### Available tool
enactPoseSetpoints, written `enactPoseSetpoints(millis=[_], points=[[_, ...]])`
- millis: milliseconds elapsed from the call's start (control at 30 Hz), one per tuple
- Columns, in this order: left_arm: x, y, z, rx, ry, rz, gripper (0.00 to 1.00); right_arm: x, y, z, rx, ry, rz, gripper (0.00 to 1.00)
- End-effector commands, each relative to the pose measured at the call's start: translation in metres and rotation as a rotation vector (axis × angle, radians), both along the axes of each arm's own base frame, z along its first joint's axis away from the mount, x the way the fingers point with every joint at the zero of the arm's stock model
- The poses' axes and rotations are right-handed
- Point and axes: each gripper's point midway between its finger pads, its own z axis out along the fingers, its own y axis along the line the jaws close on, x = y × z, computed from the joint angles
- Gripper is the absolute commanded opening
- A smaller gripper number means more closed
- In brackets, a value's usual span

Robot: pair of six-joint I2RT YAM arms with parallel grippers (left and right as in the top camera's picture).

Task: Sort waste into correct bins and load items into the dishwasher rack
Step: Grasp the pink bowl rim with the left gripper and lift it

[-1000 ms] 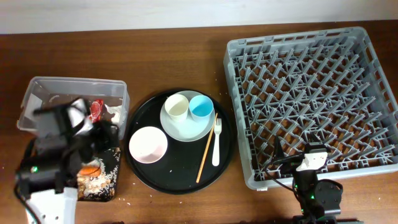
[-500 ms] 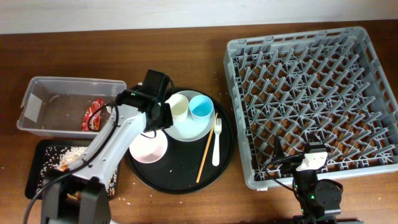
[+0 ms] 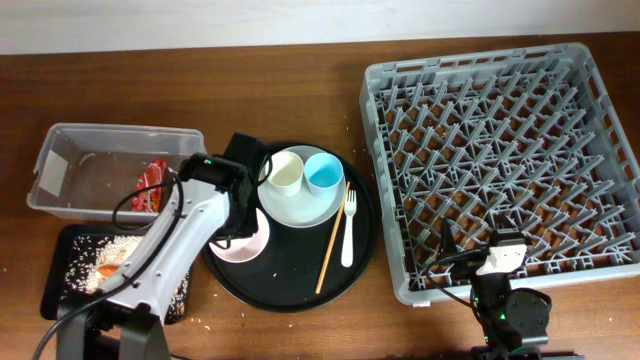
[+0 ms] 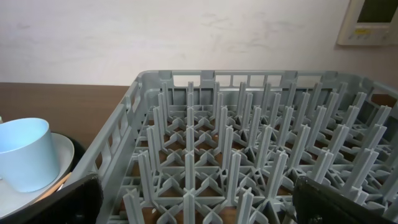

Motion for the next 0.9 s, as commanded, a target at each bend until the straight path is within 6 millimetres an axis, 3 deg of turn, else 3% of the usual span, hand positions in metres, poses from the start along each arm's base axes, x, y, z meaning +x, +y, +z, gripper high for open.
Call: enactPoseSetpoints(millis=[0, 67, 100, 167, 200, 333, 433, 567, 667, 767, 867], points=[[-0.008, 0.033, -0.006, 0.145, -0.005, 0.023, 0.62, 0.0, 0.0, -0.002, 0.004, 0.004, 0.0, 0.99], [-0.006, 0.019, -0.023, 0.067, -0.018, 0.017, 0.43, 0.0, 0.0, -0.002, 0.004, 0.004, 0.0, 0.99], [-0.007, 0.007, -0.029, 0.022, -0.01, -0.024, 0.28, 0.0, 0.0, -0.002, 0.004, 0.004, 0.0, 0.99], [-0.002, -0.016, -0.031, -0.024, -0.036, -0.107, 0.05, 0.0, 0.0, -0.002, 0.004, 0.004, 0.0, 0.99], [-0.002, -0.025, -0.032, -0.036, -0.042, -0.132, 0.0, 0.0, 0.0, -0.002, 0.004, 0.004, 0.0, 0.99], [-0.015, -0.064, -0.042, -0.096, -0.038, -0.245, 0.0, 0.0, 0.0, -0.002, 0.004, 0.004, 0.0, 0.99], [-0.018, -0.063, -0.054, -0.083, -0.05, -0.259, 0.0, 0.0, 0.0, -0.002, 0.004, 0.004, 0.0, 0.99], [-0.013, -0.067, -0.053, -0.098, -0.073, -0.264, 0.0, 0.0, 0.0, -0.002, 0.004, 0.004, 0.0, 0.99], [-0.024, -0.096, -0.05, -0.261, -0.022, -0.37, 0.0, 0.0, 0.0, -0.002, 0.004, 0.004, 0.0, 0.99], [-0.023, -0.114, -0.029, -0.362, -0.053, -0.438, 0.0, 0.0, 0.0, -0.002, 0.004, 0.004, 0.0, 0.99], [-0.012, -0.12, 0.024, -0.41, -0.202, -0.488, 0.03, 0.0, 0.0, -0.002, 0.004, 0.004, 0.0, 0.99]])
